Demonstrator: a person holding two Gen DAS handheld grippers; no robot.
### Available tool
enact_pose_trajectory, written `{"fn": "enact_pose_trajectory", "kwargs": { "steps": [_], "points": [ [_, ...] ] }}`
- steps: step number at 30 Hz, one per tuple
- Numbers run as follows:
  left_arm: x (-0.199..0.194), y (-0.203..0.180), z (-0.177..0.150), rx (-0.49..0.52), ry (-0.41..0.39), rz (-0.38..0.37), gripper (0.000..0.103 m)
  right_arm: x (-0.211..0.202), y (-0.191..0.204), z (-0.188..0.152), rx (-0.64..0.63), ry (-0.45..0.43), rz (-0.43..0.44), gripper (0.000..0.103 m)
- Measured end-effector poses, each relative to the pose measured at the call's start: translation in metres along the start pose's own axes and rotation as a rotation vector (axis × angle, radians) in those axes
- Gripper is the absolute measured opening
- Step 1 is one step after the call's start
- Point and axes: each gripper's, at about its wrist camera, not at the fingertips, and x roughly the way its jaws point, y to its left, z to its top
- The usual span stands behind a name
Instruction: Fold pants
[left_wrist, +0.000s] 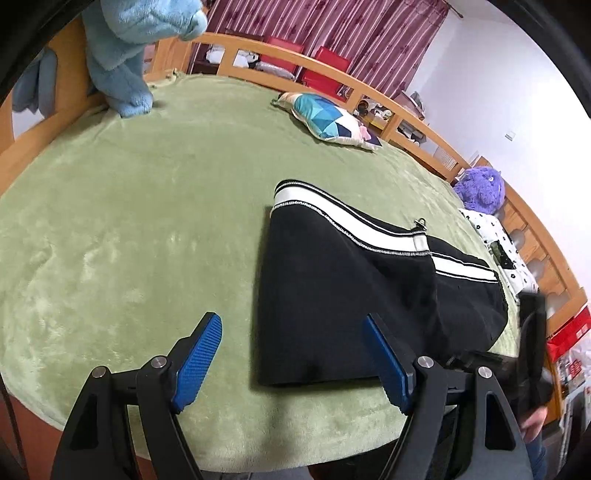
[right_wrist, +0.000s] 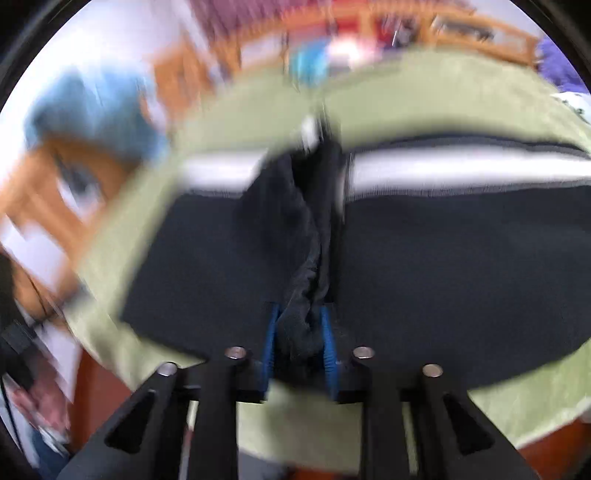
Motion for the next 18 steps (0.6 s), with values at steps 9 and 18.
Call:
{"fn": "enact_pose_trajectory", "kwargs": {
  "steps": [9, 18],
  "points": [
    [0.014, 0.024, 0.009, -0.073, 0.028, -0.013, 0.077, -0.022, 0.027, 0.038, -0.078, -0.221, -0.04, 0.054],
    [0.023, 0.028, 0.034, -0.102, 0.03, -0.015, 0.077, 0.016, 0.001, 0.117, -0.042, -0.249, -0.096, 0.007]
  ]
}}
